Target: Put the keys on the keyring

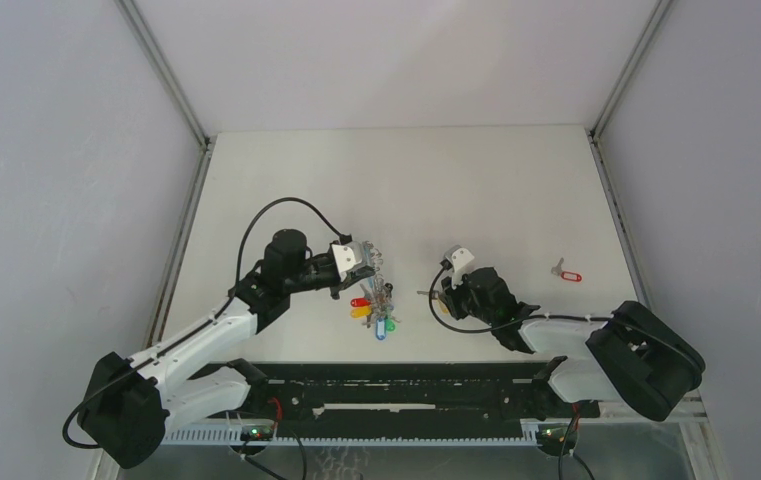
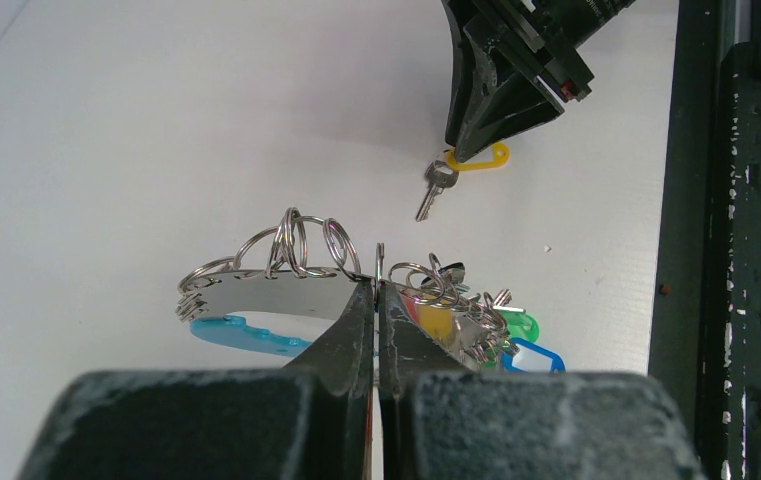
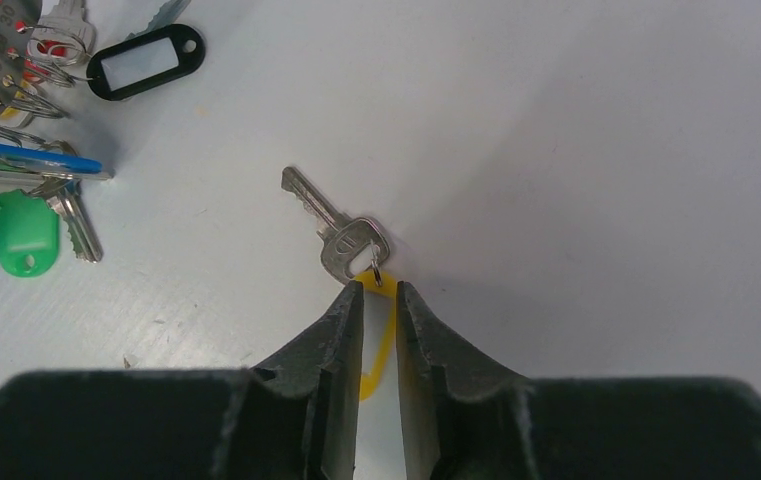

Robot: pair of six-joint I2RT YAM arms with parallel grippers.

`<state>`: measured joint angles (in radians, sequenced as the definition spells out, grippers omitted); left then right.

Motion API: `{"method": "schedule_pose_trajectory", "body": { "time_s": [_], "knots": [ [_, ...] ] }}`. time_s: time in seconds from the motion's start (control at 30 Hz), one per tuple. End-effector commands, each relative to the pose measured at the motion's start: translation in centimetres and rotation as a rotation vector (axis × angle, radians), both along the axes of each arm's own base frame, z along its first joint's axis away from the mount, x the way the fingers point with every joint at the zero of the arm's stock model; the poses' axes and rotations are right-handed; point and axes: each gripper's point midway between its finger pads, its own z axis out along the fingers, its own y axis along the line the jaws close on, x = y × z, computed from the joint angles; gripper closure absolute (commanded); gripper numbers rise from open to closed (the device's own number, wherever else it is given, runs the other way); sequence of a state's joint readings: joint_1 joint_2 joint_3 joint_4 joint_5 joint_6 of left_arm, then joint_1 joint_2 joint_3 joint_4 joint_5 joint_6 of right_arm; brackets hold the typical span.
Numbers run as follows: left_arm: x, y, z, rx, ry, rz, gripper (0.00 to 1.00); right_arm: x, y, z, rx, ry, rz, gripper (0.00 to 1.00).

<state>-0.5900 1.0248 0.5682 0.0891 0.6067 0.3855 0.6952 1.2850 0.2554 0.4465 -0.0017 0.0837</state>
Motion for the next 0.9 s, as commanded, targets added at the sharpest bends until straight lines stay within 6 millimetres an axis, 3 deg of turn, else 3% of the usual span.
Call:
{"method": "schedule_pose_trajectory", "body": {
  "time_s": [0.0, 0.87],
  "knots": [
    [-0.14, -0.50, 1.29, -0.047, -0.062, -0.028, 1.00, 1.65, 1.24, 2.12, 0.041, -0.071, 0.008, 0.82],
    [-0.17, -0.58, 1.33, -0.049, -0.061, -0.033, 1.00, 1.99, 1.85, 2.46, 0.044, -0.095, 0.030, 0.87]
  ]
}}
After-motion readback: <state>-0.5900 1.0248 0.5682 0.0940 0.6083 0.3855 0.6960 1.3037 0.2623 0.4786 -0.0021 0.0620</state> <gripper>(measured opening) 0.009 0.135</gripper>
